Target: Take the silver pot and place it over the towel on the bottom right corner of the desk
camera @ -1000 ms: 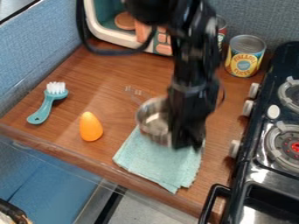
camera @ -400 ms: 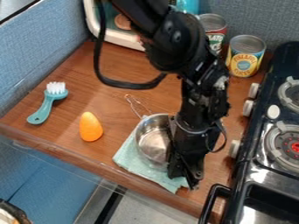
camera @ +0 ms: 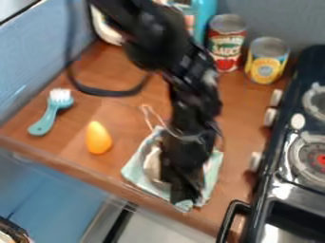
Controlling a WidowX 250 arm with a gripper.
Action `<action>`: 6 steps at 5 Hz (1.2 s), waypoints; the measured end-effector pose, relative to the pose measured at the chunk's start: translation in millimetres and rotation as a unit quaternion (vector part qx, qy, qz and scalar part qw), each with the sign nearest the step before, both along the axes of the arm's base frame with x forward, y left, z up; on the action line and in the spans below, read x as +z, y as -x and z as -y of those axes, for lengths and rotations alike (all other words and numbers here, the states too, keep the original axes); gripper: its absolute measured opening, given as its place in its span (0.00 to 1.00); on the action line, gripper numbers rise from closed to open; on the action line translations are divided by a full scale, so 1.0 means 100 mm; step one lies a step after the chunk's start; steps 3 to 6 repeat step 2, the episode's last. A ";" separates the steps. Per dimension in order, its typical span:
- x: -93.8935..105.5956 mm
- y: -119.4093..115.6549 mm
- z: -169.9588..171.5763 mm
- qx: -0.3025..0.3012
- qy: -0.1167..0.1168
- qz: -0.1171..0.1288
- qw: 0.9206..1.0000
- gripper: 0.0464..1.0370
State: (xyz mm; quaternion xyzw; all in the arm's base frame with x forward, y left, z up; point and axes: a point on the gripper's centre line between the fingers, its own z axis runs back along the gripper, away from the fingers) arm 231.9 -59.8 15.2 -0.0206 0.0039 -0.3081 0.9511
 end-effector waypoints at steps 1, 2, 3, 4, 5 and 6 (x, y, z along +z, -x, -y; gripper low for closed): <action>0.26 0.04 -0.18 0.071 0.035 0.028 0.996 0.86; 0.39 0.10 -0.28 0.116 0.037 0.029 0.992 0.97; 0.39 0.10 -0.28 0.116 0.037 0.029 0.992 0.97; 0.39 0.10 -0.28 0.116 0.037 0.029 0.992 0.97; 0.39 0.10 -0.28 0.116 0.037 0.029 0.992 0.97; 0.39 0.10 -0.28 0.116 0.037 0.029 0.992 0.97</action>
